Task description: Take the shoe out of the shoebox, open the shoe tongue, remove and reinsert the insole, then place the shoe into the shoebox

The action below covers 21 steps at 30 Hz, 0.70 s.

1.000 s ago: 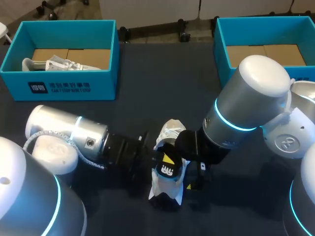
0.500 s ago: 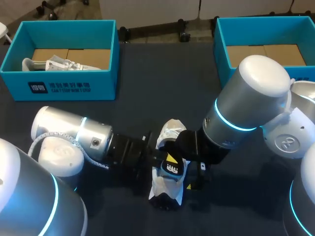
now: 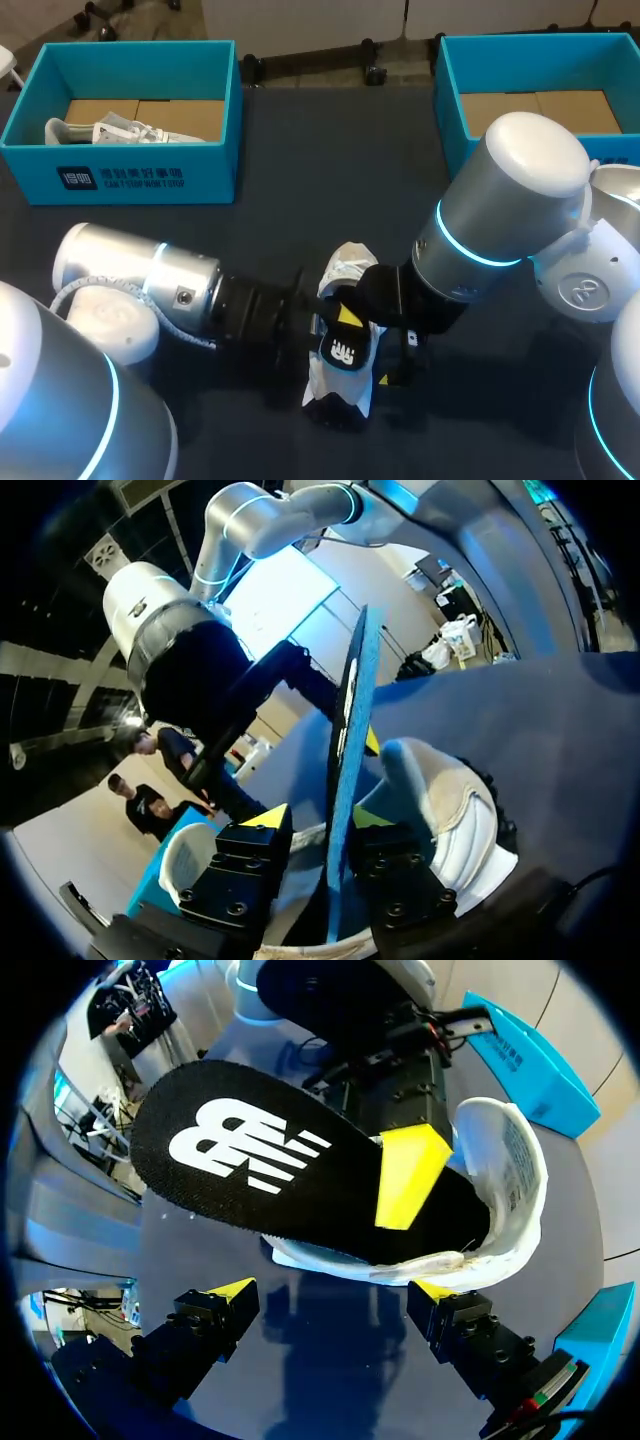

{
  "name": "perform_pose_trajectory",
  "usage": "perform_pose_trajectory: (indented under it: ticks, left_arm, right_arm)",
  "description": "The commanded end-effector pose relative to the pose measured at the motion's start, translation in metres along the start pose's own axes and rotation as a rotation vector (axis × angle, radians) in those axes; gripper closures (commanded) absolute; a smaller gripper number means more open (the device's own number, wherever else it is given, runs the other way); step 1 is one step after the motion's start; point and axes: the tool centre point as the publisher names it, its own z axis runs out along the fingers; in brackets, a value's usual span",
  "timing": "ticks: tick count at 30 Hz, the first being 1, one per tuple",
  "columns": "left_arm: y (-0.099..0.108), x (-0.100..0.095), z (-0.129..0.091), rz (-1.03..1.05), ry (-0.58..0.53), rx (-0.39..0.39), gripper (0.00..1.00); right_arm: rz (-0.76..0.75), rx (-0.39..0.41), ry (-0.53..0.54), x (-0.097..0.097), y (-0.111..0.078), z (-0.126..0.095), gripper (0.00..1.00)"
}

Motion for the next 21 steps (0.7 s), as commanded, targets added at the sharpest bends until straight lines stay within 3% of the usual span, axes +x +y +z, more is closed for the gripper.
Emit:
perform_pose_trajectory:
  ticks: [1,6,10,21]
  left_arm:
    - [-0.009,0.007,-0.003,0.016,-0.012,-0.004,0.67]
    - [-0.010,0.011,0.000,0.042,-0.021,0.005,0.73]
    - [-0.009,0.012,0.001,0.074,-0.037,0.012,1.00]
    - [0.012,0.007,0.009,0.152,-0.026,0.022,1.00]
  right_arm:
    - [0.001,0.000,-0.003,0.001,0.000,0.001,0.00]
    - [0.001,0.000,-0.003,0.001,0.000,0.001,0.00]
    - [0.001,0.000,-0.003,0.001,0.000,0.001,0.00]
    - [0.001,0.000,-0.003,0.001,0.000,0.001,0.00]
